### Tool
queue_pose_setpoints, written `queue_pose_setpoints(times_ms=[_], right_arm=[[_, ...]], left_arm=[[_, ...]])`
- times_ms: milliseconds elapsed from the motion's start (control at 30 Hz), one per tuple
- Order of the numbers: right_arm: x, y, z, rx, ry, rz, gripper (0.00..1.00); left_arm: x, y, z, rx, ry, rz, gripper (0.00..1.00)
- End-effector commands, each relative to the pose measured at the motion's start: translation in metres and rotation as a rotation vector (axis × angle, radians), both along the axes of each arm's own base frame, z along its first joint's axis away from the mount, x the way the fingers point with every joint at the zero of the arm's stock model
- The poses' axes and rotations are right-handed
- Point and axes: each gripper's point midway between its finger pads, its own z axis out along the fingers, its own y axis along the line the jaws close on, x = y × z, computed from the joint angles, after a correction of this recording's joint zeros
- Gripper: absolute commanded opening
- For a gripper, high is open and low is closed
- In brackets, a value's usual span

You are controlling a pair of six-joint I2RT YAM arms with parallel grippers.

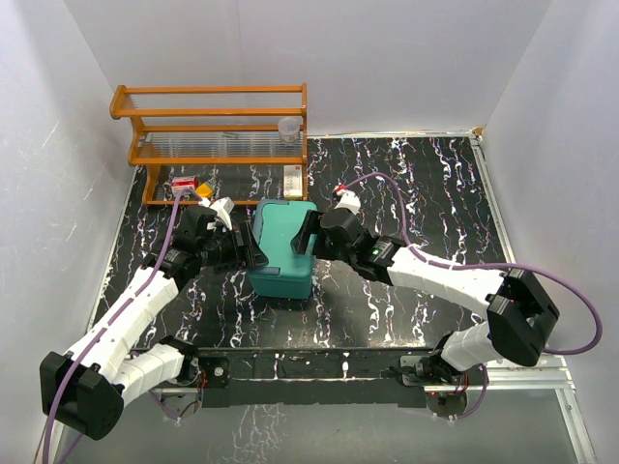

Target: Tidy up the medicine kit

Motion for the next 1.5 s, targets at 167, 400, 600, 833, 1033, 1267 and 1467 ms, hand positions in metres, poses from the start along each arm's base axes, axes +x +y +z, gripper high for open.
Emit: queue_pose_setpoints(times_ms=[167, 400, 600, 833, 1033, 1267, 1467], right_arm=[[-0.010, 0.018, 0.015, 0.150, -0.017, 0.115, 0.70], [0.001, -0.026, 0.041, 0.079, -0.045, -0.049, 0.79], [-0.013, -0.082, 0.063, -0.079, -0.089, -0.111, 0.84], [-0.053, -0.154, 0.081, -0.214, -0.112, -0.157, 0.86], [-0.079, -0.212, 0.152, -0.145, -0.322, -0.229, 0.88], [-0.102, -0.258, 0.193, -0.086, -0.443, -0.313, 0.97], [-0.110, -0.271, 0.202, -0.075, -0.456, -0.338, 0.98]], left_arm=[[-0.007, -0.002, -0.005, -0.001, 0.025, -0.025, 0.70], [0.009, 0.025, 0.024, 0.109, -0.059, 0.101, 0.75], [0.006, 0.043, 0.080, 0.120, -0.189, 0.165, 0.98], [-0.026, 0.071, 0.110, 0.147, -0.231, 0.237, 0.99], [-0.057, 0.094, 0.151, 0.101, -0.425, 0.275, 0.99], [-0.093, 0.123, 0.212, 0.068, -0.675, 0.310, 0.99], [-0.110, 0.135, 0.235, 0.091, -0.768, 0.301, 0.99]])
